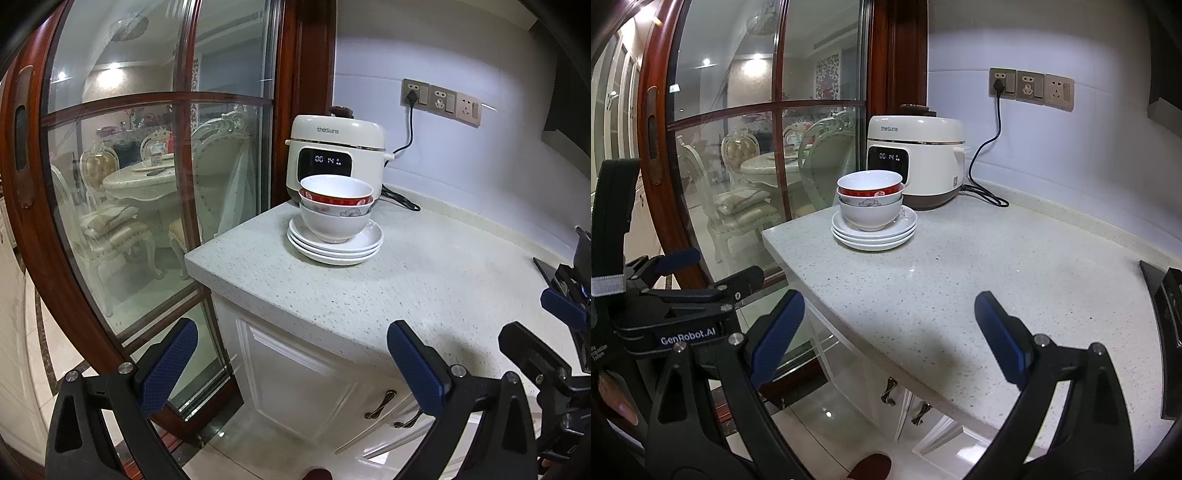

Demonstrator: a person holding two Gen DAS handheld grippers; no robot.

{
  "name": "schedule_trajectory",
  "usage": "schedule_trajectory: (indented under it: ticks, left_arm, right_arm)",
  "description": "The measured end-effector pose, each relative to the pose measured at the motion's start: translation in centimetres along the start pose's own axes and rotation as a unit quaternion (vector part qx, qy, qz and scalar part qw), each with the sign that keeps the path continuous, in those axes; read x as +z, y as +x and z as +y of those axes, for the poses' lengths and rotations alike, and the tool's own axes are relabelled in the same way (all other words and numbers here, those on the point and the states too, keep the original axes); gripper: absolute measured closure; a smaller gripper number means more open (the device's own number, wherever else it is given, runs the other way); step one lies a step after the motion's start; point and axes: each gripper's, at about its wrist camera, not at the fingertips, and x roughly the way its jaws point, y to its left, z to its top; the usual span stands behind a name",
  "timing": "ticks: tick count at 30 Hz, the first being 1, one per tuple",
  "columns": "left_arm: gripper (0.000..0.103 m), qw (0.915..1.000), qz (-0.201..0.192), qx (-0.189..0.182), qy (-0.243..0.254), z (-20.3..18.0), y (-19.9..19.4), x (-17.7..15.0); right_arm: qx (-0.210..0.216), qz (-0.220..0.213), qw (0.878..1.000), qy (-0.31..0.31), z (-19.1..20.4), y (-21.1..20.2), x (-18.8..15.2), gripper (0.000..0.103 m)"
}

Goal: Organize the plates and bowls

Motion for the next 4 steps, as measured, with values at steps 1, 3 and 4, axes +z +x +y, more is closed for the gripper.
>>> schedule_trajectory:
  ticks: [1,3,4]
  left_arm:
    - [0.000,1.0000,0.003,0.002,0.001,-0.15,0.03,-0.05]
    - [0.000,0.9999,0.008,0.005,0.005,-0.29,0.15,-0.10]
    - [0.000,0.9999,0.012,0.002,0.004,-0.38,0.24,-0.18]
  right_arm:
    - [0.000,0.000,1.000,0.000,-0.11,-0.02,-0.02,0.009]
    - [0.001,0.001,1.000,0.000,-0.33,-0.09,-0.04,0.009]
    - [0.001,0.000,1.000,0.000,-0.33,-0.06,-0.04,0.009]
